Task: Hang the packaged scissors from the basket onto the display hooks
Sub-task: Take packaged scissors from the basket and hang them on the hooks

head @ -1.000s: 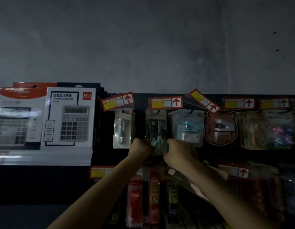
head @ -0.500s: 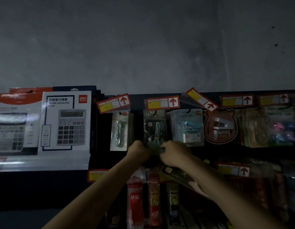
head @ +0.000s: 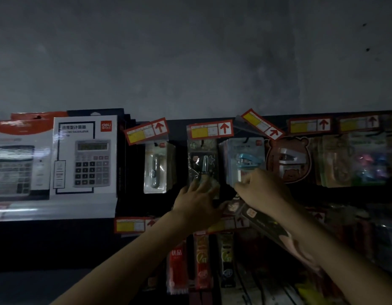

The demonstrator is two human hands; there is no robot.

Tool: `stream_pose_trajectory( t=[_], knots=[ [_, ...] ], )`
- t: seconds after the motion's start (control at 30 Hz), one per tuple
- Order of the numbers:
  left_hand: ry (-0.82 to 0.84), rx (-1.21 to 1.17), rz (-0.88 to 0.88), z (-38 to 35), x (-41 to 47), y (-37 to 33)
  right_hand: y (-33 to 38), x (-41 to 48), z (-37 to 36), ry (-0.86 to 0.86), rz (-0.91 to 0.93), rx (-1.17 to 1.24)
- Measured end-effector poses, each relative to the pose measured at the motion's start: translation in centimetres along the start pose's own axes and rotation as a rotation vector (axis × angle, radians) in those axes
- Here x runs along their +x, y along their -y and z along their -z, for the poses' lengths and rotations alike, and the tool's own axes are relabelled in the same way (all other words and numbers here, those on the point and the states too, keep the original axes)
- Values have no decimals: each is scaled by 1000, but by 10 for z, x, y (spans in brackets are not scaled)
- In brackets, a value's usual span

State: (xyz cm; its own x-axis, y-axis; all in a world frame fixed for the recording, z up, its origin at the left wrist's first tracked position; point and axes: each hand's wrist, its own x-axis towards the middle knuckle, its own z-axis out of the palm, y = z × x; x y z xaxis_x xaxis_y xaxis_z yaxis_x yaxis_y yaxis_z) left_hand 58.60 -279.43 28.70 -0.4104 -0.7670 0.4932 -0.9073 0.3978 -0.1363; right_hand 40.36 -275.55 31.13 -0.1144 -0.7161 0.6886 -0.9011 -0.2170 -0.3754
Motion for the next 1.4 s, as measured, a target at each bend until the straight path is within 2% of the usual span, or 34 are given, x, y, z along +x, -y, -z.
stream_pose_trajectory(
  t=[0.17,0.37,0.6,0.8,1.07,1.23,1.4],
  knots=[
    [18,57,109,-3,16,-9,-11,-6,4,-51,39,4],
    [-120,19,104,-11,21,-12,-16,-6,8,-64,44,8],
    [-10,-7,125,-10,21,-9,-13,-5,6,-103,44,1],
    [28,-57,89,-11,25,-5,-8,-2,5,-54,-101,88],
    [-27,-107,82,-10,17,-2,-8,-5,5,13,-211,296],
    [-74,-75,74,-9,14,3,-2,-16,10,-42,-186,490],
    [-71,-114,33,0,6,9,4,-18,7,-73,-245,699]
  ],
)
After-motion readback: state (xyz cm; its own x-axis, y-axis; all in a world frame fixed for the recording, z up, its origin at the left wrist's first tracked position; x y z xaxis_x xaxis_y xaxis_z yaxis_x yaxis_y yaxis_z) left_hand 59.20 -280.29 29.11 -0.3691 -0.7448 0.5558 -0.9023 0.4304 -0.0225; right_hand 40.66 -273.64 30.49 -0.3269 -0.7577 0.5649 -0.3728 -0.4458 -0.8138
